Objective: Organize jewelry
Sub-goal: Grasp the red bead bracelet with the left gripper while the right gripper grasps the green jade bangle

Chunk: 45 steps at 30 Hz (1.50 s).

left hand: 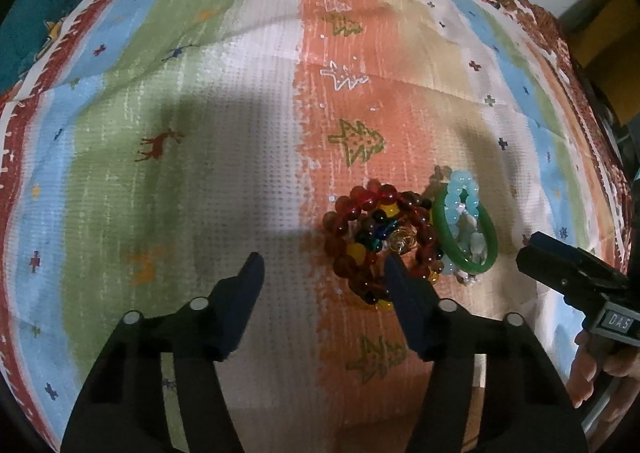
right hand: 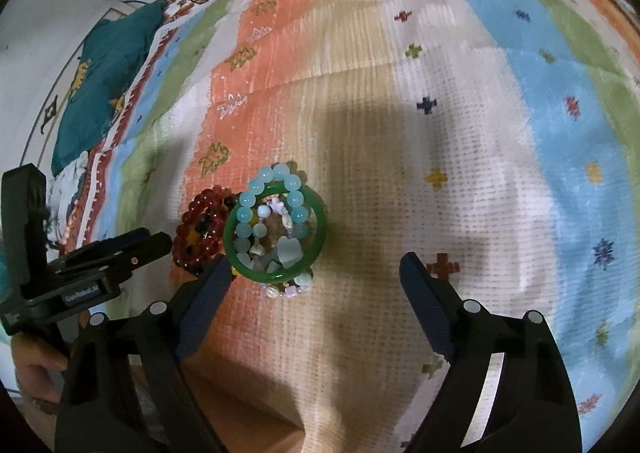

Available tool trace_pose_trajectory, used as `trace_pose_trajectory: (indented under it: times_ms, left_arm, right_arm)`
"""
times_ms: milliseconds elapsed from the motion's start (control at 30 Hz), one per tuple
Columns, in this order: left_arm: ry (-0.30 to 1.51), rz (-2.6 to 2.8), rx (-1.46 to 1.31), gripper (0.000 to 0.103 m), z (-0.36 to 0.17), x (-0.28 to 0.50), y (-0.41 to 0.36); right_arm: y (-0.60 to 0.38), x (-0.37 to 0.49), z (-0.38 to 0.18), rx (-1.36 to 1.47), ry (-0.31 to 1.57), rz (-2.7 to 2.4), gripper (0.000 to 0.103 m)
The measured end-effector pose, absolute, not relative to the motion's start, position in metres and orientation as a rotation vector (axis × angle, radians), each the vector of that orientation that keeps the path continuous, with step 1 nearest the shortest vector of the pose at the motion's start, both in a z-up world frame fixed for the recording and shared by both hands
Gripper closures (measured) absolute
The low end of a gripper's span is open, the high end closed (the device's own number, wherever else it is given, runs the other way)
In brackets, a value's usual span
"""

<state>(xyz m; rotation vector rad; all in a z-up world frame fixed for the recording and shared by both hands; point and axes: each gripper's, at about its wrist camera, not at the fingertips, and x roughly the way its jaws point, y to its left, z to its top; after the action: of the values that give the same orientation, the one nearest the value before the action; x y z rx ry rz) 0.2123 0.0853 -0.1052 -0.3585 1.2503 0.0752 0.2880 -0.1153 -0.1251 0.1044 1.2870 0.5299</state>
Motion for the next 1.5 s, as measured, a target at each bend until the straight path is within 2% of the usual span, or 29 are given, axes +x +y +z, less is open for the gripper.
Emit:
trace_pose_trajectory:
  times_ms: [167,200,233,567,800,867,1167,1500]
  left_arm:
    - [1.273,0.070,-0.383,0.059,-0.113,0.216,0.088]
    - [1.282,0.067,-0.395,0.070,-0.115,0.216,0.089]
    - [1.293,0.069,-0.406,0.074,-0.117,0.217,0.090]
    - [1.299,0.073,-0.441,0.074,-0.123,0.225,0.096]
    - [1.300,0.084,-0.417,0.083,-0.124,0.227,0.095]
    - [1.304,0.073,-0.418,0.090,-0.125,0.228,0.094]
    - [1.288,0.062,-0.384,0.090,-0.119,0.226,0.090]
    - [1.213,0.020,-0.393,0.090,-0.090,0.221,0.089]
  right_arm:
    - [-0.112,0.296,-0.134,0.146,1.321,0.544,0.033]
    - [-0.112,0.297,-0.136,0.159,1.330,0.548,0.035]
    - [-0.112,0.298,-0.138,0.169,1.339,0.550,0.038]
    - [-0.110,0.304,-0.148,0.201,1.381,0.552,0.069]
    - [-0.114,0.307,-0.154,0.227,1.401,0.554,0.085]
    - [-0.114,0.307,-0.154,0.225,1.401,0.555,0.086]
    - [-0.118,0.307,-0.147,0.229,1.378,0.546,0.093]
    - [-0.113,0.301,-0.114,0.188,1.285,0.596,0.093]
